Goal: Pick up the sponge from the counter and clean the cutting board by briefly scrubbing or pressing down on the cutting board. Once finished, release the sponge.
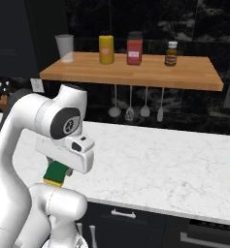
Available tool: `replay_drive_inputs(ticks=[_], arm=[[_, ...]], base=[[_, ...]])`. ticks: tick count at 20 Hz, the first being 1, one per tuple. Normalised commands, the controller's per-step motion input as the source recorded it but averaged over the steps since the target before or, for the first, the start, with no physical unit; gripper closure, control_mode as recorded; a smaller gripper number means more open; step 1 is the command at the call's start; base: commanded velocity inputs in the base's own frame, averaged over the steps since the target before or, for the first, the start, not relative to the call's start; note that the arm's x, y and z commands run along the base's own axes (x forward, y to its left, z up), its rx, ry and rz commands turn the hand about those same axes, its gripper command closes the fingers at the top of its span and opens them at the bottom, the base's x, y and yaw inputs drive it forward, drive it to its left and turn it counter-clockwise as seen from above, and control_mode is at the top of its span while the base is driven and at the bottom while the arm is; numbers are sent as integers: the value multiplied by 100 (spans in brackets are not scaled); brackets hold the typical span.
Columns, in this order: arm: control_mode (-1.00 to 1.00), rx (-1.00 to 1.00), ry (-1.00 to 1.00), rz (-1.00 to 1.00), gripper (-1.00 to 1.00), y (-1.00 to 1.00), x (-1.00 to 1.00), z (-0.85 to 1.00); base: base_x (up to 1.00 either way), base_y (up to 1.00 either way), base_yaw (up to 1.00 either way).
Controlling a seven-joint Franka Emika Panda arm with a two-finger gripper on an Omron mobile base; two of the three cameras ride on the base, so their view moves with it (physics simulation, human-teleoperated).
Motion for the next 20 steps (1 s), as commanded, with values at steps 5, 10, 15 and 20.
replay_drive_inputs(ticks=[5, 10, 15, 20], arm=[[-100, 0, 0, 0, 100, 0, -20, 1], [-100, 0, -1, 0, 100, 0, -48, 0], [-100, 0, -8, 0, 100, 6, -84, 27], [100, 0, -3, 0, 100, 0, -26, 12]], base=[[0, 0, 0], [0, 0, 0], [0, 0, 0], [-20, 0, 0]])
